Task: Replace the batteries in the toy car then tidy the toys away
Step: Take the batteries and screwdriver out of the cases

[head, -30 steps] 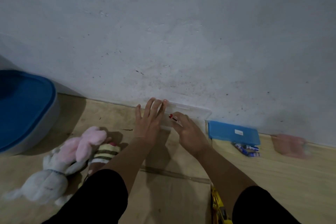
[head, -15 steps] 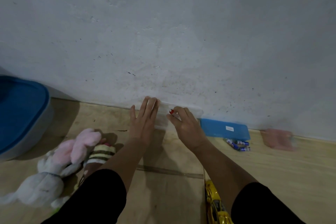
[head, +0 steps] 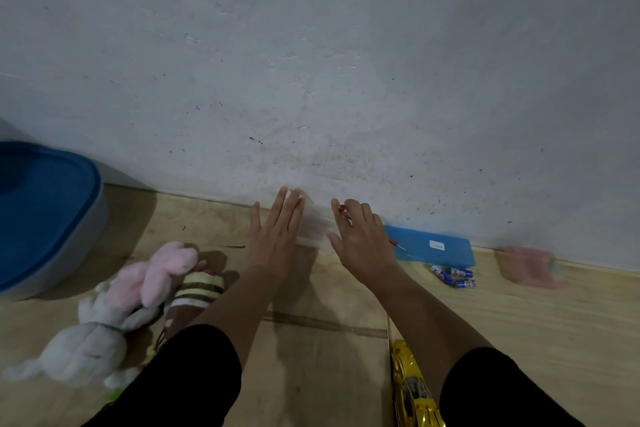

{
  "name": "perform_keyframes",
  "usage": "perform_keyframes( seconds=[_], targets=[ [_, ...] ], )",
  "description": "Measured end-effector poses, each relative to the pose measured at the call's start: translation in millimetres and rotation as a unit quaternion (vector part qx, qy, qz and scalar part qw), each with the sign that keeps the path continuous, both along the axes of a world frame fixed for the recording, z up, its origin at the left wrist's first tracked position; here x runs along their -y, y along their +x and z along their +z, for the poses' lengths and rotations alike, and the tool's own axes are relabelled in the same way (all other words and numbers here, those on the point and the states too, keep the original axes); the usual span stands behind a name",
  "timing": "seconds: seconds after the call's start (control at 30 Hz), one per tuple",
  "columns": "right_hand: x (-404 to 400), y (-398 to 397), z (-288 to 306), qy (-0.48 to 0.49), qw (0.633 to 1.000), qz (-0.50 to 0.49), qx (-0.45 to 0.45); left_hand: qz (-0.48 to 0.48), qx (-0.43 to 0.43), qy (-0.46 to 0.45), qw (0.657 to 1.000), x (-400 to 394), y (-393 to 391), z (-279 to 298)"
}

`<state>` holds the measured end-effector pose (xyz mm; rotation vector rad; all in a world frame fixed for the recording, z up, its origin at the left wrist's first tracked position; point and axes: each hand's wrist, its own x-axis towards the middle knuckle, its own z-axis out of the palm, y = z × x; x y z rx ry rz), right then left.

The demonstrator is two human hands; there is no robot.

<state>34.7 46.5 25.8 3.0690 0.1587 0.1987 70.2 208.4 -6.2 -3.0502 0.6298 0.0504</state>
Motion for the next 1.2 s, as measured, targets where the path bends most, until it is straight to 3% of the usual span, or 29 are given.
perform_keyframes(
  seconds=[0.2, 0.33, 0.47, 0.63, 0.77, 1.2],
  targets=[
    [-1, -8, -8, 0.0, 0.994, 0.006, -0.109, -0.016, -0.022, 0.018, 0.999, -6, -6, -4],
    [-5, -10, -13, 0.001, 0.992, 0.006, -0.129, -0.037, -0.007, -0.031, 0.999, -8, -4, -4],
    [-4, -11, -24, -0.018, 0.992, -0.011, -0.123, -0.073, -0.089, 0.021, 0.993, -8, -2, -4],
    [4, -9, -38, -0.083, 0.995, -0.028, -0.054, -0.062, -0.105, -0.011, 0.992, -9, -3, -11],
    [9, -4, -44, -0.083, 0.996, -0.01, 0.014, -0.057, -0.097, -0.009, 0.994, -5, 0, -13],
    [13, 7, -50, -0.107, 0.993, 0.016, 0.037, -0.039, -0.056, -0.026, 0.997, 1, 12, -17]
  ],
)
